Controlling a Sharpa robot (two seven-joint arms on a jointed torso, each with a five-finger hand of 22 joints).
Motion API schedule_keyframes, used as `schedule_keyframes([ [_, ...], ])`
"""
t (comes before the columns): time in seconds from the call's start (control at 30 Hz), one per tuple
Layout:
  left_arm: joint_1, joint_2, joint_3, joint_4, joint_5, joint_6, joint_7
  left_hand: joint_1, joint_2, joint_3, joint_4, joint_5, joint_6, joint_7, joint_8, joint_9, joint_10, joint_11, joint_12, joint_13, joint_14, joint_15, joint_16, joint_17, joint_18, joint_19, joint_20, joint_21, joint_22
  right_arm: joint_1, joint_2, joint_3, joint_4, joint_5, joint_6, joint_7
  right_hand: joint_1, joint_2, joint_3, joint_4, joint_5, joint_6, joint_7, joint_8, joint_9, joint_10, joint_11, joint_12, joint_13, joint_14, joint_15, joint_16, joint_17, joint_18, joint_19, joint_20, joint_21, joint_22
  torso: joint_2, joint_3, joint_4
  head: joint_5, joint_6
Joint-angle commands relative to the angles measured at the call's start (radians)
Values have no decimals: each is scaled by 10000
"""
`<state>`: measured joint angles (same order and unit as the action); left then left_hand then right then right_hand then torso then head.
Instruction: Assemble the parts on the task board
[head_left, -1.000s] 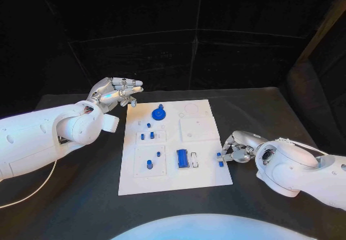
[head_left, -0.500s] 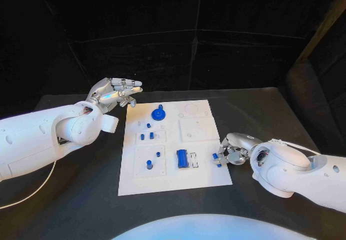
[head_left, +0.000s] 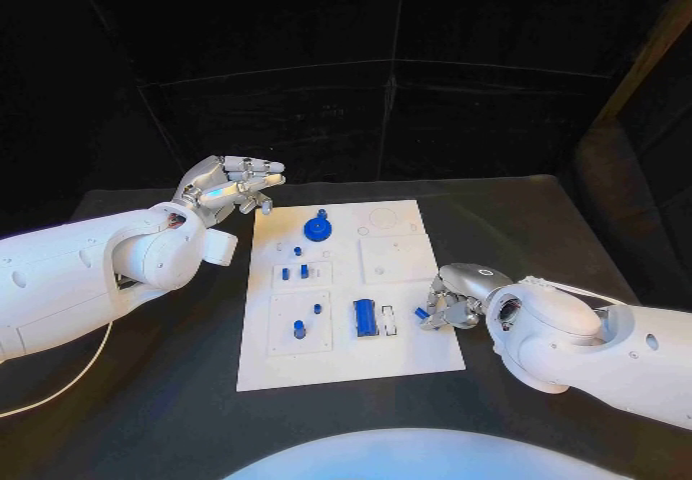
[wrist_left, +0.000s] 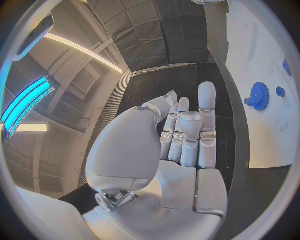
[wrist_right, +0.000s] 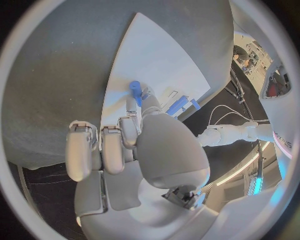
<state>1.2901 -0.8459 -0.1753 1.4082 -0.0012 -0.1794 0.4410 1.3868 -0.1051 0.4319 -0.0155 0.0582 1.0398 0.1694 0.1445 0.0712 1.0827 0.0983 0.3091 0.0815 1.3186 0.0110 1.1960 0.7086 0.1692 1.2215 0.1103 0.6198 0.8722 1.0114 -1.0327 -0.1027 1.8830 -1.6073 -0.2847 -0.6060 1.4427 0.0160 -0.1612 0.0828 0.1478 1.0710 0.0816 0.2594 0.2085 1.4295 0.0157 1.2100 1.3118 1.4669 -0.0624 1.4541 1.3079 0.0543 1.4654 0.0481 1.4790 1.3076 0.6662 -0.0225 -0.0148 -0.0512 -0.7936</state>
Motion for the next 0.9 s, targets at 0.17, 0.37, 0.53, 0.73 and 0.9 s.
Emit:
schedule_keyframes([
  [0.17,1,-2,4,4,22,124,27,-35,46,-18,-22,25,-25,-1,50,-13,-65,-24,66,-8,-77,-2,-27,-3,136,-58,7,-64,-13,-114,29,-109,15,-417,762,-734,737,605,453,-258,1035,48,37,-286,-185,21,-150,-91,-64,673,-31,6,809,-132,38,-26,59,1015,3,-8,-11,21,-3],
  [0.37,-9,8,4,-1,22,128,26,-35,46,-18,-22,25,-25,-1,50,-13,-65,-24,66,-8,-77,-2,-27,-3,136,-58,7,-64,-13,-113,-102,-107,186,408,122,-949,564,785,990,-196,1777,86,7,-426,-221,70,-171,-36,-7,690,-49,47,878,-139,60,-36,77,1047,0,-13,-8,14,-2],
  [0.53,-13,14,3,-5,22,126,27,-35,46,-18,-22,25,-25,-1,50,-13,-65,-24,66,-8,-77,-2,-27,-3,136,-58,7,-64,-13,-109,-213,-104,355,1169,-539,-928,189,690,1453,-21,1958,107,4,-534,-236,125,-175,27,54,700,-50,69,913,-150,92,-36,104,1093,11,-12,11,5,6],
  [0.73,-15,13,2,-6,22,116,24,-35,46,-18,-22,25,-25,-1,50,-13,-65,-24,66,-8,-77,-2,-27,-3,136,-58,7,-64,-13,-103,-328,-102,547,1855,-1451,-712,-561,444,1658,533,1446,112,19,-685,-279,183,-147,82,107,704,-29,78,927,-153,103,-17,113,1111,6,-21,0,34,0],
  [0.9,-15,26,2,-6,22,109,21,-35,46,-18,-22,25,-25,-1,50,-13,-65,-24,66,-8,-77,-2,-27,-3,136,-58,7,-64,-13,-99,-334,-100,698,2120,-2042,-543,-853,175,1862,753,1135,195,14,-745,-283,215,-149,109,139,713,-26,101,965,-163,130,-13,134,1152,16,-15,5,62,9],
])
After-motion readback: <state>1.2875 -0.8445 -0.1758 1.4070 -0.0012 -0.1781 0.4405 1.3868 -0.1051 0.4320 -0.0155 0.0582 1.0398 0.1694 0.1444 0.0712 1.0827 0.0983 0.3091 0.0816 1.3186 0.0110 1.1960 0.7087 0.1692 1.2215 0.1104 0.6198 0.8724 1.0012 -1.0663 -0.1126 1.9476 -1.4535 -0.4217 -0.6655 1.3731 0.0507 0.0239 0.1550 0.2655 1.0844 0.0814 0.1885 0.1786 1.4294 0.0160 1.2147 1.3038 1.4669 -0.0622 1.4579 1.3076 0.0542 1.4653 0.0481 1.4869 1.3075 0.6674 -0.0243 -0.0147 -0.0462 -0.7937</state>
